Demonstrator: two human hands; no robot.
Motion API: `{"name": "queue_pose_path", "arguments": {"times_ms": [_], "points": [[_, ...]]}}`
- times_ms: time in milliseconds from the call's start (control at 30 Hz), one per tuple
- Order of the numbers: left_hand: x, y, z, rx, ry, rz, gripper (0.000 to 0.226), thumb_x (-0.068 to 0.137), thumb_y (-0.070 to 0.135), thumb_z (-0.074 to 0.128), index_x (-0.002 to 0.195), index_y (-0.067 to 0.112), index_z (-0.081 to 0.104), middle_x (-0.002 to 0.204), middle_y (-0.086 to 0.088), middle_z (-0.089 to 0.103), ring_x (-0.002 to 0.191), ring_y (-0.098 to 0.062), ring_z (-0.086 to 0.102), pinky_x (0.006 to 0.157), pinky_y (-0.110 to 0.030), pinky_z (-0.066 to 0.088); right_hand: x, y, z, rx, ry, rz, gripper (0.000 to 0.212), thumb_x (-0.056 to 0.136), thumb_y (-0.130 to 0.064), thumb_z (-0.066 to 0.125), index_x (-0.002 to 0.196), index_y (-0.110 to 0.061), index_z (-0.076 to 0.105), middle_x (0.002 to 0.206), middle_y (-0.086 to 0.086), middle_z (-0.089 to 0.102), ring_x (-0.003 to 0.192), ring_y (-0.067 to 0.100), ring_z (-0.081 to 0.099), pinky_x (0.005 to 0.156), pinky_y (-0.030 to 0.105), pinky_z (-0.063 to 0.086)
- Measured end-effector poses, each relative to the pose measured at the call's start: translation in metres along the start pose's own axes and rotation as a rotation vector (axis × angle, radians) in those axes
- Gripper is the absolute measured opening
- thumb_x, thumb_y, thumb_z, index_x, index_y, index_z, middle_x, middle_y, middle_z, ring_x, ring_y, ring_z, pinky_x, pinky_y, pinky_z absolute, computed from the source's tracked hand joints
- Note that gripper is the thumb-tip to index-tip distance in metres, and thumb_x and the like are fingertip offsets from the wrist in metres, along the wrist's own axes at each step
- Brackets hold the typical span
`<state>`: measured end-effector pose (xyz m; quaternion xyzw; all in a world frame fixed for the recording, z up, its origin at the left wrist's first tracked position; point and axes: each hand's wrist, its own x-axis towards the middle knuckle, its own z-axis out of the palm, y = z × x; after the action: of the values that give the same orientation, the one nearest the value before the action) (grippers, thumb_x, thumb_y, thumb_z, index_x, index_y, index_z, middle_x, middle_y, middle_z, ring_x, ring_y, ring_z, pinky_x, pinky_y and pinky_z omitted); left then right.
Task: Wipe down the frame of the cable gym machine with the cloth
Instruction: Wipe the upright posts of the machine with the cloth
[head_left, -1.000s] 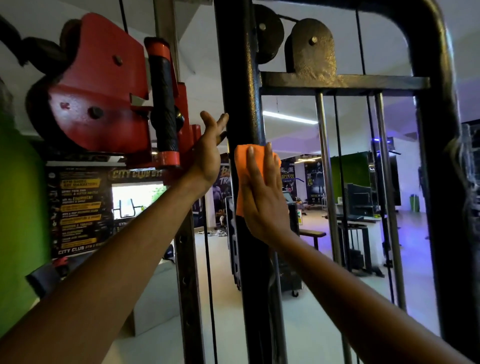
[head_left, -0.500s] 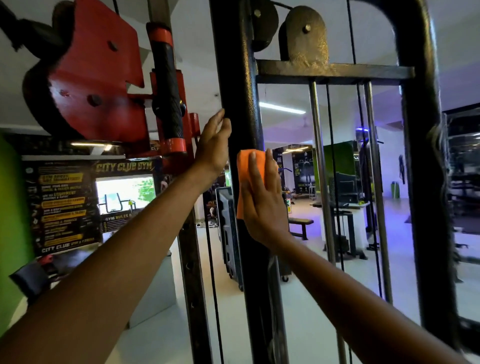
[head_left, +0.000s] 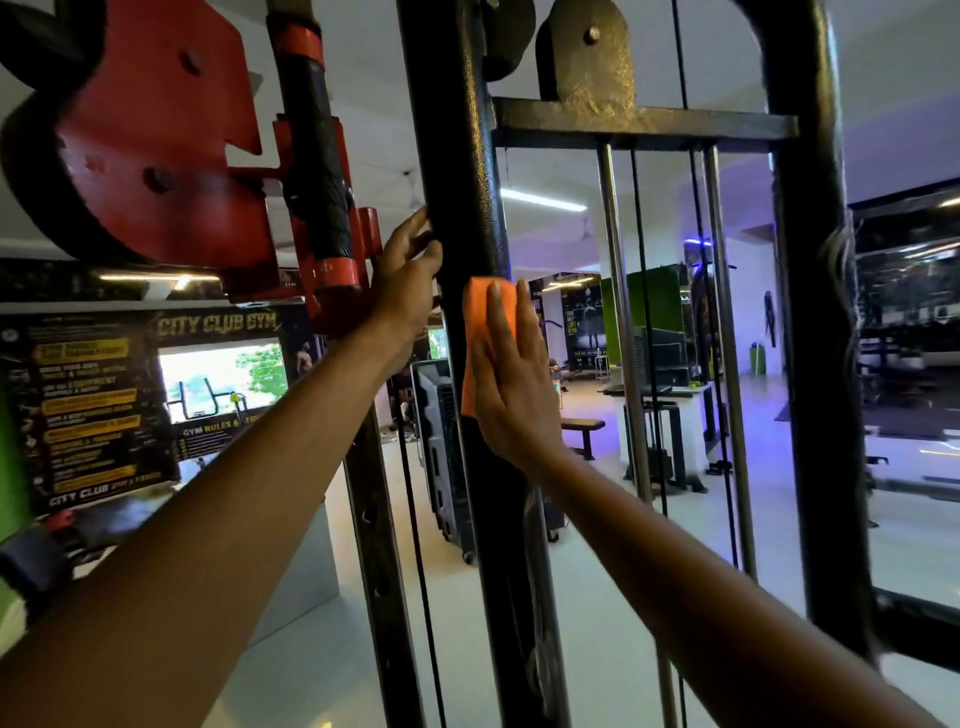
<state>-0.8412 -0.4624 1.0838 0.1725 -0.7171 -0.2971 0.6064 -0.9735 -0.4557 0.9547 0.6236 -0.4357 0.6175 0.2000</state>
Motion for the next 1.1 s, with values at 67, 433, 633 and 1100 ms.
{"name": "queue_pose_path", "arguments": {"times_ms": [67, 433, 633, 1100], "points": [[-0.001, 0.005, -0.001, -0.003, -0.004, -0.011, 0.043, 0.115, 0.022, 0.048, 0.157, 0.033, 0.05, 0.148, 0.003, 0.063, 0.127, -0.014, 0.065, 0.091, -0.032, 0.062, 0.036, -0.008, -0.005, 0.024, 0.001, 0.006, 0.067, 0.115, -0.053, 0.032, 0.171, -0.048, -0.004, 0.181, -0.014, -0.014, 0.169, 0.029, 0.006, 0.115, 0.068, 0.046], [0.004, 0.003, -0.005, 0.003, 0.001, -0.085, 0.045, 0.118, 0.031, 0.032, 0.158, 0.04, 0.05, 0.157, 0.01, 0.057, 0.13, -0.023, 0.065, 0.096, -0.044, 0.058, 0.002, 0.005, -0.002, 0.093, 0.003, -0.019, 0.066, 0.116, -0.05, 0.034, 0.172, -0.047, 0.0, 0.181, -0.016, -0.013, 0.169, 0.026, 0.003, 0.115, 0.069, 0.046], [0.007, -0.001, -0.005, 0.074, -0.005, -0.078, 0.043, 0.115, 0.041, 0.04, 0.157, 0.046, 0.049, 0.151, 0.014, 0.062, 0.132, -0.022, 0.065, 0.105, -0.049, 0.056, 0.033, -0.002, -0.006, 0.123, 0.004, -0.041, 0.066, 0.116, -0.05, 0.034, 0.174, -0.042, 0.003, 0.181, -0.014, -0.012, 0.169, 0.027, 0.0, 0.116, 0.07, 0.046], [0.003, -0.005, -0.001, 0.104, 0.014, -0.089, 0.057, 0.11, 0.027, 0.06, 0.162, 0.042, 0.042, 0.145, 0.013, 0.067, 0.13, -0.016, 0.068, 0.101, -0.044, 0.056, 0.035, 0.001, -0.002, 0.115, 0.02, -0.078, 0.068, 0.114, -0.046, 0.038, 0.175, -0.035, 0.01, 0.183, -0.001, -0.008, 0.169, 0.032, -0.004, 0.123, 0.069, 0.037]]}}
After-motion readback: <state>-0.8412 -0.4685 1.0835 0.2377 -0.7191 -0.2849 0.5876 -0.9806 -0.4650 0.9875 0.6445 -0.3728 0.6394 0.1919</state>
